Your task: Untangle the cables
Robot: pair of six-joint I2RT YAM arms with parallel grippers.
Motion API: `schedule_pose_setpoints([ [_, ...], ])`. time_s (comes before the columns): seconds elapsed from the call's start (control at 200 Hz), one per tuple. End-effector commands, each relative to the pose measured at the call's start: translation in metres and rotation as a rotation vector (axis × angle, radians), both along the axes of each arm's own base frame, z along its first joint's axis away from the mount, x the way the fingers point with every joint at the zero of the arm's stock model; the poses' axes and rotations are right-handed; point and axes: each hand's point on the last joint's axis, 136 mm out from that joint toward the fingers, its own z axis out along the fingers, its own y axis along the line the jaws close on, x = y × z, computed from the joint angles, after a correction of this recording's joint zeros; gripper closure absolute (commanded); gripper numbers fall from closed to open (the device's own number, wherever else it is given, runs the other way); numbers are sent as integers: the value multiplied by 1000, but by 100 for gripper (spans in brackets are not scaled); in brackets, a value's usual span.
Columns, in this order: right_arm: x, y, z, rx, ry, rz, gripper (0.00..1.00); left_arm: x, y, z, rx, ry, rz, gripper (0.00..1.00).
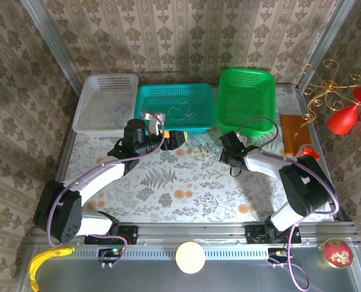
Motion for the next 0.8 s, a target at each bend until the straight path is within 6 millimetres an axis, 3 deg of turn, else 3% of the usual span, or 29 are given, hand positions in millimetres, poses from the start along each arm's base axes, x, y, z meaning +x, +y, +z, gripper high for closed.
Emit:
schedule_pose_setpoints([
  [0.0, -14, 2, 18, 39, -31, 0, 100, -2, 1, 9, -18, -21, 6, 0],
  [0.195, -28, 2, 38, 96, -85, 0, 100, -3, 2, 4, -7, -11, 7, 0],
  [0.335, -26, 5, 55, 122, -127, 10, 100, -2, 0, -7, 10, 17, 1, 0],
  [0.435, -20, 19, 74, 176, -164, 59, 100, -2, -6, -16, 20, 40, -16, 0],
  [0.635, -9, 64, 141, 316, -300, 245, 100, -2, -15, -26, 37, 54, -39, 0],
  [0.795, -7, 89, 200, 395, -392, 351, 100, -4, -19, -27, 40, 49, -62, 3],
])
